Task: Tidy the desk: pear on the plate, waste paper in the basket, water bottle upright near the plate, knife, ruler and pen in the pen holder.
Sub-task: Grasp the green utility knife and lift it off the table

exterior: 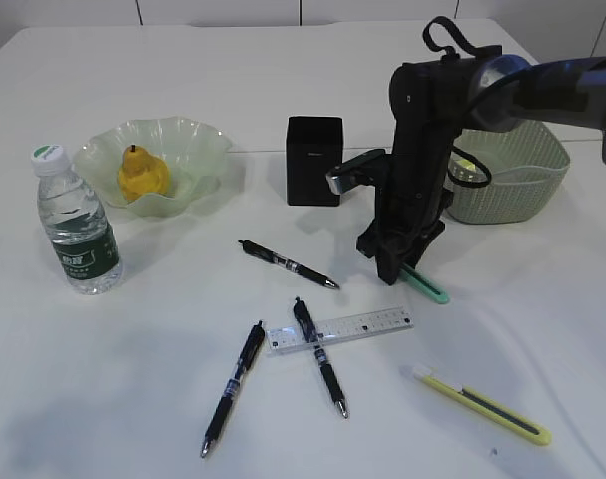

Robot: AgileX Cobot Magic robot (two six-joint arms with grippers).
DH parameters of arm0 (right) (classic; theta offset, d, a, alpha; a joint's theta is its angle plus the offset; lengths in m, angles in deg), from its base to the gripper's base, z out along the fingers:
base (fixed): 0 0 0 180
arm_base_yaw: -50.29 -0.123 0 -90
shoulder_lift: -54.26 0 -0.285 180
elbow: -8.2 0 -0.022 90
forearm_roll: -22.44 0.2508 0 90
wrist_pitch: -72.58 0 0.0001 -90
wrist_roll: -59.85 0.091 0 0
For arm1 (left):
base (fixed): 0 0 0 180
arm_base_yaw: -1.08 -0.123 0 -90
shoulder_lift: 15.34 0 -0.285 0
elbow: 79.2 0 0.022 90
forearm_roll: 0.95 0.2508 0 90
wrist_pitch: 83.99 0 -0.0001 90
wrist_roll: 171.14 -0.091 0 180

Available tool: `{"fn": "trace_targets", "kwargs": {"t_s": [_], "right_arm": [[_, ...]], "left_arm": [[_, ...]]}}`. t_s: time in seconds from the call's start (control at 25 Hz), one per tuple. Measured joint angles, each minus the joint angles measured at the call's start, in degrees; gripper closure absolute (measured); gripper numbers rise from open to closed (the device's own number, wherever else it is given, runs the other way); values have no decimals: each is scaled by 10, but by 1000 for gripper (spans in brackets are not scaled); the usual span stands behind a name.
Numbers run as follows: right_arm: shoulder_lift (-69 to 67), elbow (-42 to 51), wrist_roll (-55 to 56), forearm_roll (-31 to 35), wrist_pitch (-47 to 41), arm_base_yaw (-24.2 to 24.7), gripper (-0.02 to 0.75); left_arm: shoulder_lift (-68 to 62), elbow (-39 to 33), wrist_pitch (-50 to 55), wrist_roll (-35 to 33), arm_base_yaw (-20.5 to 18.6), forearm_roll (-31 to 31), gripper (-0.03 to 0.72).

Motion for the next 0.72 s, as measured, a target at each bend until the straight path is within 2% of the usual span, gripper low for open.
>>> {"fn": "trace_targets", "kwargs": {"t_s": [0.08,0.28,0.32,0.72], "right_arm": [[0,-2,0,-6,0,0,387],[-1,-2,0,-17,0,0,556],[-1,-2,0,-17,0,0,568],[-11,-32,4,-15,-6,0,574]], "left_arm": [[0,0,0,0,0,0,232],[0,0,0,0,0,-1,232],[0,0,0,0,0,-1,232],[0,0,0,0,0,-1,232]]}}
